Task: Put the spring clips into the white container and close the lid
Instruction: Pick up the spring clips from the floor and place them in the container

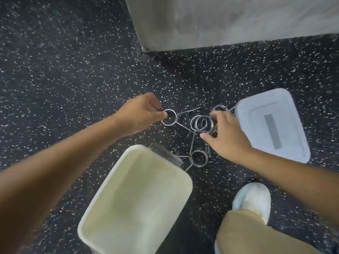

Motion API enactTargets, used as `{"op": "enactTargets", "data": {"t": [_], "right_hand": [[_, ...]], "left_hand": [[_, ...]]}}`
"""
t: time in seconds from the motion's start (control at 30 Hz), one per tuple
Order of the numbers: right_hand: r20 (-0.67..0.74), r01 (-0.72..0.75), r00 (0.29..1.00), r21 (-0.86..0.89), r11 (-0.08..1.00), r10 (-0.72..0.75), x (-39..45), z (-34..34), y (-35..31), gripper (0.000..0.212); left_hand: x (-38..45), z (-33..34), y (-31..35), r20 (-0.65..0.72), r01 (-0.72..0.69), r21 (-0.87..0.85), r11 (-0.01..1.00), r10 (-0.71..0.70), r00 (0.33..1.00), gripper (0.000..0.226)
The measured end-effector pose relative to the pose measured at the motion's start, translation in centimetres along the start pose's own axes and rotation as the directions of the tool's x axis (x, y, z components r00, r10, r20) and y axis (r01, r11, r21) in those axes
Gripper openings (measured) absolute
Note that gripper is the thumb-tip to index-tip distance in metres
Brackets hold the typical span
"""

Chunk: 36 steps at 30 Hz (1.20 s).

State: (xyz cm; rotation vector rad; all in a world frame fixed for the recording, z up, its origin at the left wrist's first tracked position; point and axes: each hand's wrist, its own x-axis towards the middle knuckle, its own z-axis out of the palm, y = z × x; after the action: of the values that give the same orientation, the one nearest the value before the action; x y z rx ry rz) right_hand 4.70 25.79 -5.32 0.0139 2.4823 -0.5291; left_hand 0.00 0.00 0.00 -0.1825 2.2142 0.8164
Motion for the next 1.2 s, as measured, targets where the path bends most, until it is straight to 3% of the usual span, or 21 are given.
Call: {"op": "enactTargets", "data": {"t": [0.13,0.33,0.43,0.6,0.73,0.87,1.03,1.2], "right_hand": [[-0.041,0.19,0.977,-0.256,0.948,-0.207,3.4,1.9,0.7,0.077],[0.016,0.304,0.944,-0.436,0.847,-0.331,4.8,2.9,1.2,0.073],[0.008,0.336,0.929,-0.436,0.835,-0.37,4.9,3.0,2.0,0.065],[0.005,0.38,0.91,-0.408,0.83,-0.414,5.0,2.4,2.6,0.063],[-0.029,0.43,0.886,-0.323,0.843,-0.463,4.7,1.9,2.9,0.069],[-0.087,0.427,0.886,-0.224,0.876,-0.455,3.9,0.1,2.5,0.071],[-0.127,0.316,0.945,0.137,0.939,-0.3,3.0,-1.5,3.1,0.069],[-0.112,0.204,0.979,0.47,0.859,-0.171,2.0,-2.3,3.8,0.066]], "left_hand": [[4.8,3.2,-0.7,0.061,-0.122,0.313,0.942,0.108,0.992,0.053],[9.6,6.8,-1.0,0.131,-0.231,0.606,0.761,0.191,0.973,0.077],[10.5,7.3,-0.7,0.111,-0.252,0.72,0.646,0.251,0.962,0.078],[11.0,7.7,-0.5,0.146,-0.273,0.746,0.607,0.25,0.957,0.06],[10.2,7.0,-0.3,0.17,-0.279,0.783,0.556,0.241,0.956,0.065],[9.2,4.3,0.0,0.139,-0.266,0.822,0.504,0.274,0.951,0.054],[5.4,-0.6,-0.2,-0.07,-0.158,0.777,0.609,0.332,0.941,0.046],[-2.1,-3.4,-2.3,-0.202,-0.139,0.704,0.696,0.384,0.901,0.039]]}}
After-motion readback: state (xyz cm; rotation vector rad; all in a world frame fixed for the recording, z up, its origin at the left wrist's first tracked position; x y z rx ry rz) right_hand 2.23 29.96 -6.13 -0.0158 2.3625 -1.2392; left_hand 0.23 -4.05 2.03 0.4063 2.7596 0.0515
